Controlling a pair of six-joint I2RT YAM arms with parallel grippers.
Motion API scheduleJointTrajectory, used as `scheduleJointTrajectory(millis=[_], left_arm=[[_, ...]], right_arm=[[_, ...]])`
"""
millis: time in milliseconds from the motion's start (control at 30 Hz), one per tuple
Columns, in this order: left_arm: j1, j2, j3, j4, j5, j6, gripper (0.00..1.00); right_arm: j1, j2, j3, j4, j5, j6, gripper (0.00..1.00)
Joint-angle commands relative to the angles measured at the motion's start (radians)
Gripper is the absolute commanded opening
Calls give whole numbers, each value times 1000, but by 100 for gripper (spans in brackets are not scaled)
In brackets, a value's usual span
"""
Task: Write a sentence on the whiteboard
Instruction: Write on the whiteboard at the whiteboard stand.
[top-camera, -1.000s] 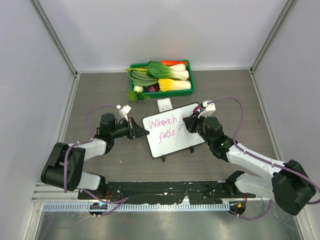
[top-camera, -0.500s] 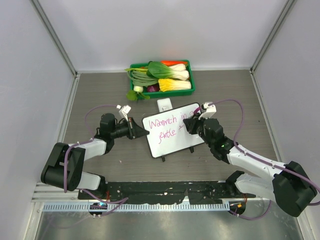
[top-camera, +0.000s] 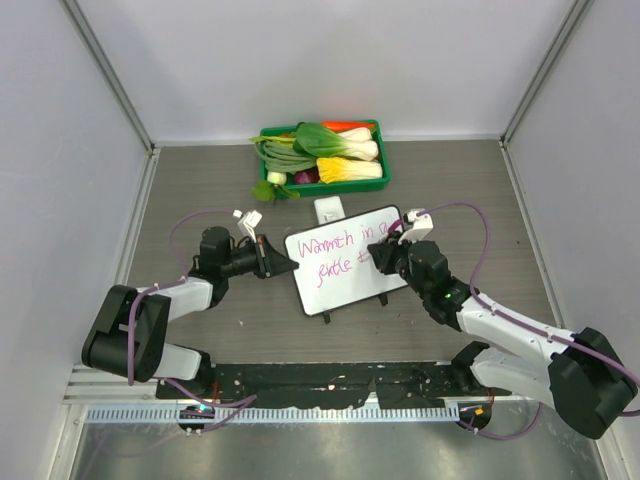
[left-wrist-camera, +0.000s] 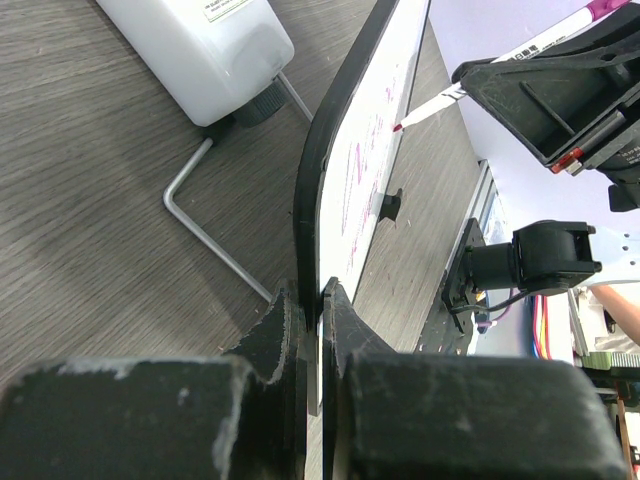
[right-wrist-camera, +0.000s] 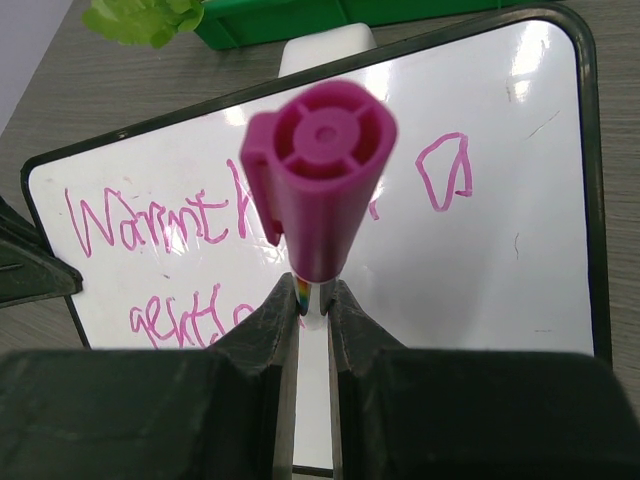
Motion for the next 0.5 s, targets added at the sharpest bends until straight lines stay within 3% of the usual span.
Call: scheduleJointTrajectory(millis=[0, 467], left_arm=[[3, 14, -4, -27, -98, 78, 0], [5, 8, -6, -25, -98, 76, 0]], right_arm=[[5, -13, -9, -56, 4, -3, 1], [6, -40, -10, -64, 66, -11, 1]])
